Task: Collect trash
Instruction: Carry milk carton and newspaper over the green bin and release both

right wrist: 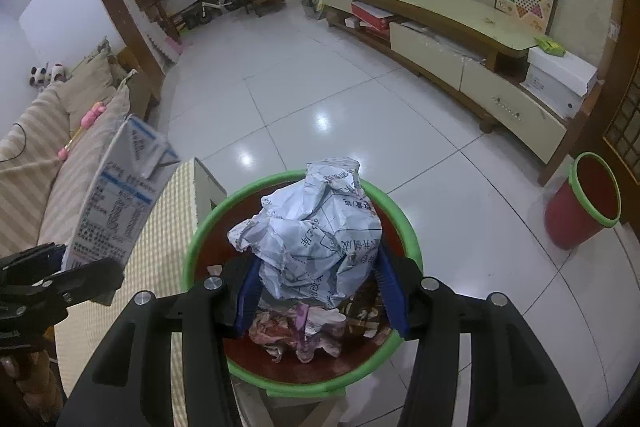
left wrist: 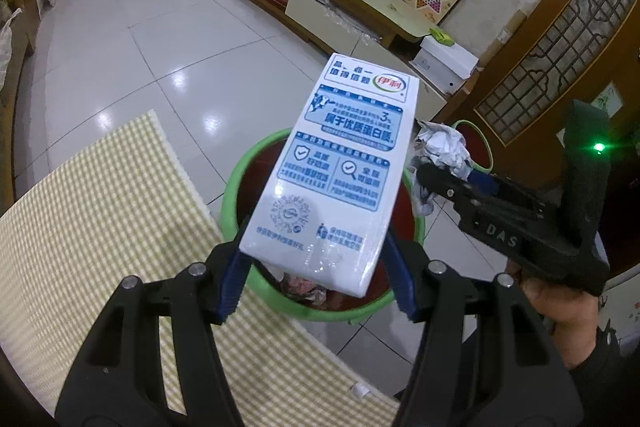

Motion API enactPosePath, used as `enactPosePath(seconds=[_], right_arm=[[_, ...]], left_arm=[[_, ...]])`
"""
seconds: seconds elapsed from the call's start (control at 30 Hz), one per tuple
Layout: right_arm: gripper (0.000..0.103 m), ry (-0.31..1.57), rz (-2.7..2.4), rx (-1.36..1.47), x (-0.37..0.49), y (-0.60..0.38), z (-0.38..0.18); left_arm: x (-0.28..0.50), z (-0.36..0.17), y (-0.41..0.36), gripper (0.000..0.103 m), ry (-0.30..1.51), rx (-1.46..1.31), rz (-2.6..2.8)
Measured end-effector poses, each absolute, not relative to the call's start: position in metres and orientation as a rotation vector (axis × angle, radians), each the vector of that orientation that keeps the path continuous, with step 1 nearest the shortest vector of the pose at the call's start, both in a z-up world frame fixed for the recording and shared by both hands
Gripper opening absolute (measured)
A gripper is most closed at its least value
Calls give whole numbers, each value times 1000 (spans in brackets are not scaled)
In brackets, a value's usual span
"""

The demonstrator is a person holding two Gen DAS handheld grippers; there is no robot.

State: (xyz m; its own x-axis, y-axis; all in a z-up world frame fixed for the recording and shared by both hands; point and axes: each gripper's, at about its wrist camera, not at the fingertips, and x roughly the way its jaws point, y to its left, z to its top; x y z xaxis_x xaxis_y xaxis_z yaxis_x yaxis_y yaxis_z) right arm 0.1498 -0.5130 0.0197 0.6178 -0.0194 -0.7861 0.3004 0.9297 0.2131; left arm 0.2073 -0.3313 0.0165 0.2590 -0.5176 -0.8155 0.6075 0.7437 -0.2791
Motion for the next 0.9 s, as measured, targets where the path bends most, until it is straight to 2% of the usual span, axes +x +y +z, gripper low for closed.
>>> enactPosePath(seconds=[0.9], right_arm=[[52,929,-160,332,152,-508,8]], left_arm=[[214,13,-351,56,1069,121,-775]])
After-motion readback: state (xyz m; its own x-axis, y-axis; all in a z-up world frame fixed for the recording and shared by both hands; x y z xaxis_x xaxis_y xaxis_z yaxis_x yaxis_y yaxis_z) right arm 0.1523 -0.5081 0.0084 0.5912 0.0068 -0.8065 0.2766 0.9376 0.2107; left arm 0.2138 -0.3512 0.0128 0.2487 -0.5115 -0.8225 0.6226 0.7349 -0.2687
